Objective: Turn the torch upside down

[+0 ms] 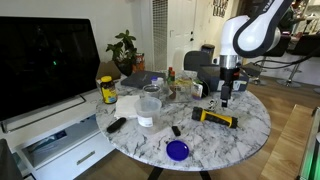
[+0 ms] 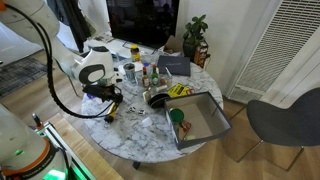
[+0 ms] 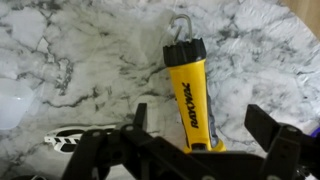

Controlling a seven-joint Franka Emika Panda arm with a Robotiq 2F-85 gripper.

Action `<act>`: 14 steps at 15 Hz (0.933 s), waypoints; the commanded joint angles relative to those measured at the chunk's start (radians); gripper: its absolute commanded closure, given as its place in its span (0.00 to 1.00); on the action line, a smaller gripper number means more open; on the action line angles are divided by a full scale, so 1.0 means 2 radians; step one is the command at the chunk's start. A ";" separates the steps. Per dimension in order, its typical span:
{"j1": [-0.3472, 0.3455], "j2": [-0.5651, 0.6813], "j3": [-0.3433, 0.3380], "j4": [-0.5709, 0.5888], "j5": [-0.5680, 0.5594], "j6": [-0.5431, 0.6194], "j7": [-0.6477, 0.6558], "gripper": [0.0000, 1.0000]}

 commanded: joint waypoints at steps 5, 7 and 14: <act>-0.024 0.049 0.022 0.001 -0.026 0.009 -0.020 0.00; -0.025 0.055 0.027 0.001 -0.027 0.008 -0.025 0.00; -0.028 0.088 0.029 0.015 -0.039 -0.012 -0.035 0.00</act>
